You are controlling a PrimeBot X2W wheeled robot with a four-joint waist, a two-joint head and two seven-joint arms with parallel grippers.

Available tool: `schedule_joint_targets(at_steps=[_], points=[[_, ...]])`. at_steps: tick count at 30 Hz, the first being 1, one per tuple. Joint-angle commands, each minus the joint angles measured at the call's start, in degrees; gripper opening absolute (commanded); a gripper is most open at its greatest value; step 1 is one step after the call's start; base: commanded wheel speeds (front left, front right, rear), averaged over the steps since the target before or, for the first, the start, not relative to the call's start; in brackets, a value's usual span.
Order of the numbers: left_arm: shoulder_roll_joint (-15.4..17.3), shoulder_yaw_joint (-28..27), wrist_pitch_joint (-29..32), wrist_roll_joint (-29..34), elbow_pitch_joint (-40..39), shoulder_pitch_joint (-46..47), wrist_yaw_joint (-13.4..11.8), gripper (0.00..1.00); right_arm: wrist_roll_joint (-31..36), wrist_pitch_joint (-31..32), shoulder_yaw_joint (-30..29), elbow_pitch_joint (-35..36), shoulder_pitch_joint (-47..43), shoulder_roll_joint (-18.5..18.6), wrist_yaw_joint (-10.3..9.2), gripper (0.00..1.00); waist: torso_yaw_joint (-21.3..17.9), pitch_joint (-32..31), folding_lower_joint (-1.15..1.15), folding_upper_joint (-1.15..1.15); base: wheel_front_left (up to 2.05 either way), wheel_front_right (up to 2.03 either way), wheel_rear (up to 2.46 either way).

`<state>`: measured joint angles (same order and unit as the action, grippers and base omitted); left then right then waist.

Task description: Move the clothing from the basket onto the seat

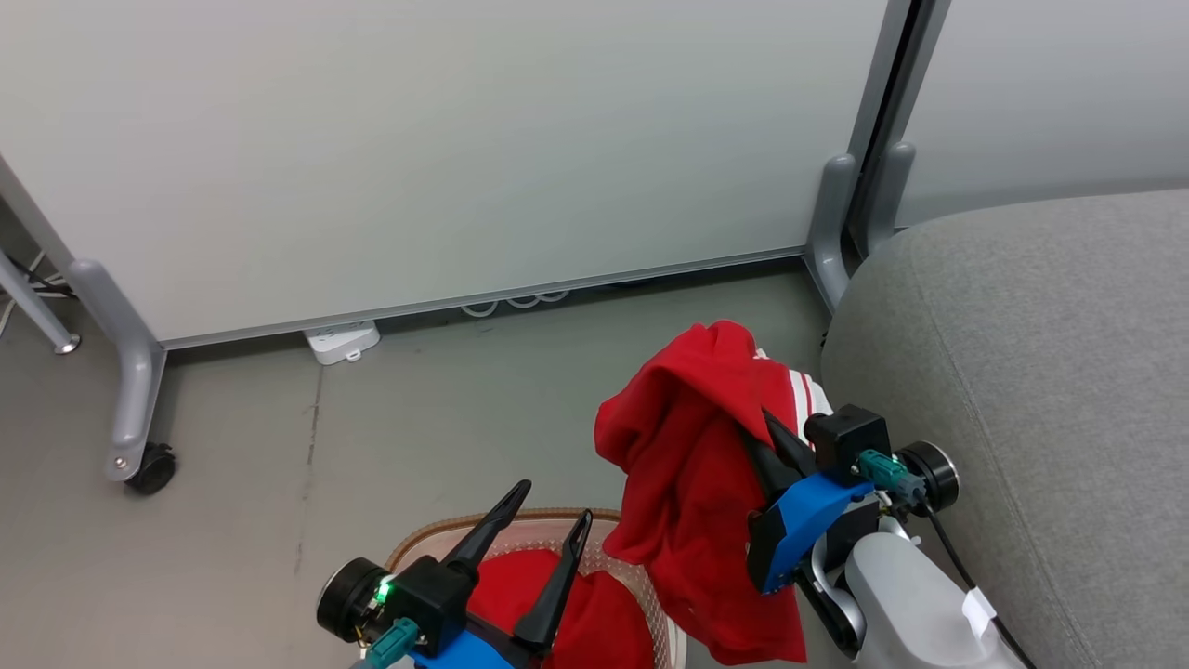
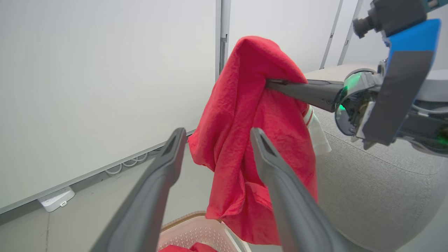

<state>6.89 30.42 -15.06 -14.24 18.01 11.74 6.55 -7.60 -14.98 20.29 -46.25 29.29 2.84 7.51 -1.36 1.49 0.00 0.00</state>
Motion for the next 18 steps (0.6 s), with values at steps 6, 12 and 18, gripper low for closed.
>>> schedule_joint_targets(at_steps=[6, 12, 18], points=[[-0.1, -1.6, -0.2, 1.6, 0.3, -1.3, 0.5, 1.0, -0.5, -0.3, 0.6, 0.1, -0.5, 0.1, -0.04, 0.0, -4.1, 0.0, 0.0, 0.0, 0.0, 0.0, 0.0], [-0.5, -1.8, -0.2, 2.3, 0.2, -1.1, 0.8, 1.0, 0.2, -0.2, 0.2, -0.3, -0.1, 0.1, -0.05, 0.0, -11.2, 0.5, 0.0, 0.0, 0.0, 0.0, 0.0], [-0.8, -1.7, -0.2, 2.5, 0.2, -0.8, 0.9, 1.0, 0.9, -0.2, -0.6, -0.3, 0.1, 0.1, -0.05, 0.0, -17.6, 0.9, 0.0, 0.0, 0.0, 0.0, 0.0]])
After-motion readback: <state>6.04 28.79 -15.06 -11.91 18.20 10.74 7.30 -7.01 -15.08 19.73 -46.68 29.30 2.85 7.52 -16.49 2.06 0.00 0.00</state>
